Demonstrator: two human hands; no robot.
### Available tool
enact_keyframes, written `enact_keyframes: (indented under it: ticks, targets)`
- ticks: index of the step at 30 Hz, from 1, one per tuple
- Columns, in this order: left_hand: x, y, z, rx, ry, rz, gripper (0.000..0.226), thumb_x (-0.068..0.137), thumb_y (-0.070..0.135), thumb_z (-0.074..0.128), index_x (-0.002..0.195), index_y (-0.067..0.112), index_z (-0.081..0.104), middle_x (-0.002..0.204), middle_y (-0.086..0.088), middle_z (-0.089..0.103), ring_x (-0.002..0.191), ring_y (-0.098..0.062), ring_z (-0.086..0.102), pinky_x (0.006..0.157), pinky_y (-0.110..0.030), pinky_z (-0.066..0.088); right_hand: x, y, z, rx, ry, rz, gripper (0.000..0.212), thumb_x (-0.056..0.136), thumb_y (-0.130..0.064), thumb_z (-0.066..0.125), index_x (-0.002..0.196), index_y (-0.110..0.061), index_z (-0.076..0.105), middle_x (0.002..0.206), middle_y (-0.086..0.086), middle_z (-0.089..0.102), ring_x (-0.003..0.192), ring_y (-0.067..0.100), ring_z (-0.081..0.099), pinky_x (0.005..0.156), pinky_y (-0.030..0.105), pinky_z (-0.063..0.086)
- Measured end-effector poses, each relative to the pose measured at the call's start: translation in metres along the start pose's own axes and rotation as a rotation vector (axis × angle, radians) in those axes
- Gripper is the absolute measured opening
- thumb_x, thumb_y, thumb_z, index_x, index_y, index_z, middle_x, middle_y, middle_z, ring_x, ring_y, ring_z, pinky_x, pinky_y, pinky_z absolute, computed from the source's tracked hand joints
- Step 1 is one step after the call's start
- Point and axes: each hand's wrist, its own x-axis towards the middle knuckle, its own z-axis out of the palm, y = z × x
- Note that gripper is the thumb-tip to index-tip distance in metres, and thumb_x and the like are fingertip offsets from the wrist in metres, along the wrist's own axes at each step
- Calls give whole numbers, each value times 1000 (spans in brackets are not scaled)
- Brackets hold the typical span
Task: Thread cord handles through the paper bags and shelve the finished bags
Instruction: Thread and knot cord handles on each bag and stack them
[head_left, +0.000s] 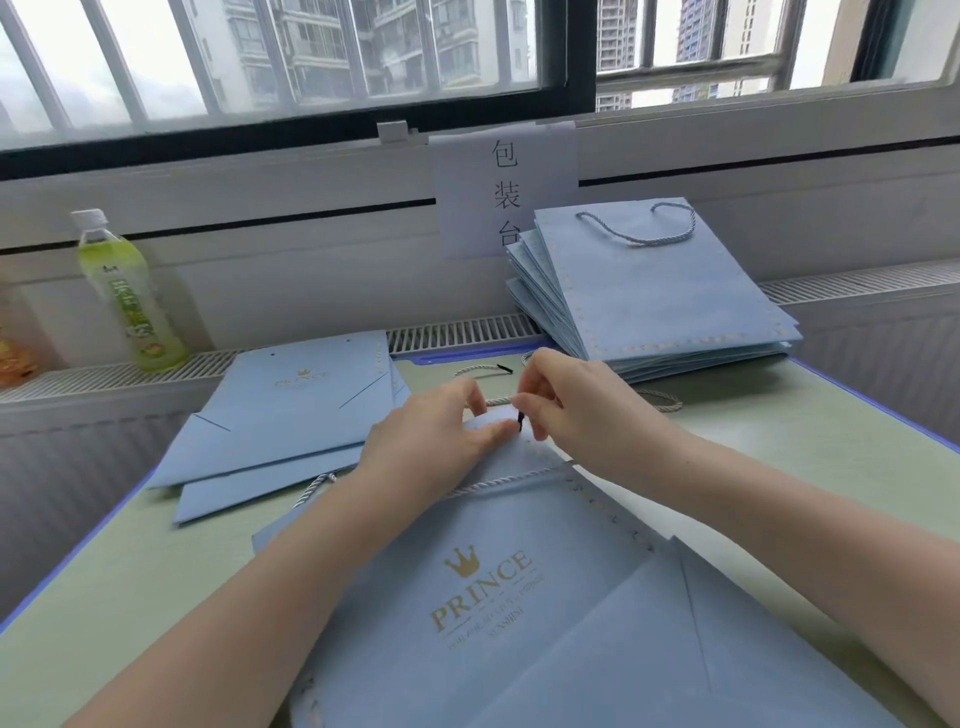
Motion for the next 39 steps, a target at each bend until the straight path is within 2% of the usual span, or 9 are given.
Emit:
enact_keyframes:
  ticks: [6,10,14,20,25,28,31,34,39]
  targets:
    - [1,3,6,14,-18,-29,29,88,50,52,91,22,52,85,4,57,87,-22,56,69,-32,39,-2,-1,9,-51,-60,-114,13,91,-14,56,101,-13,65,84,-3,60,78,13,48,66,26,32]
    - [0,1,5,-39,-28,-3,32,87,56,48,79,26,47,71,8,50,73,-19,51,67,-32,38,-1,-1,6,-70,-10,-140,17,96,-22,49,90,-13,63,75,0,57,75,22,49,68,36,41]
    - [0,3,-2,-125,1,37,34,84,59,53,82,25,49,64,12,46,64,-12,45,65,-32,37,-1,-1,2,-129,63,-127,24,100,-25,40,102,-14,62,76,-2,55,78,24,50,72,40,45]
    - [1,3,-6,-112,-96,41,43,81,49,64,65,12,49,62,-2,43,59,-18,36,59,-29,29,-2,-1,2,-272,7,-50,16,96,-24,46,101,-23,61,88,1,61,84,26,54,75,38,47]
    - [2,3,-12,-176,-242,14,30,88,31,64,71,8,57,69,-10,42,63,-18,35,55,-27,25,-6,-3,-1,-507,-64,-227,27,88,-5,50,100,-25,63,98,-6,55,83,24,56,62,31,45]
    - [4,0,-15,-241,-287,-20,28,87,28,66,65,12,57,58,-1,39,49,-11,31,46,-22,23,-5,-6,2,-476,-108,-302,30,85,2,49,100,-21,64,95,-3,55,83,25,56,66,35,47]
    - [5,-4,-16,-358,-365,-70,19,82,22,71,71,13,59,62,-6,34,48,-14,25,44,-23,17,-3,-5,5,-384,-99,-269,24,90,-5,51,106,-21,61,97,-6,62,90,18,56,73,31,45]
    - [5,-7,-18,-399,-437,-54,19,75,22,77,85,8,69,70,-8,43,61,-19,33,51,-26,23,-2,-3,7,-342,-76,-242,9,92,-14,54,100,-19,53,91,1,64,84,25,56,71,40,47]
    - [5,-11,-22,-458,-482,-54,10,81,14,71,89,10,67,47,13,46,40,-1,40,46,-15,31,-3,-6,10,-266,-81,-256,8,92,-20,57,97,-14,62,90,3,64,83,23,54,74,37,45]
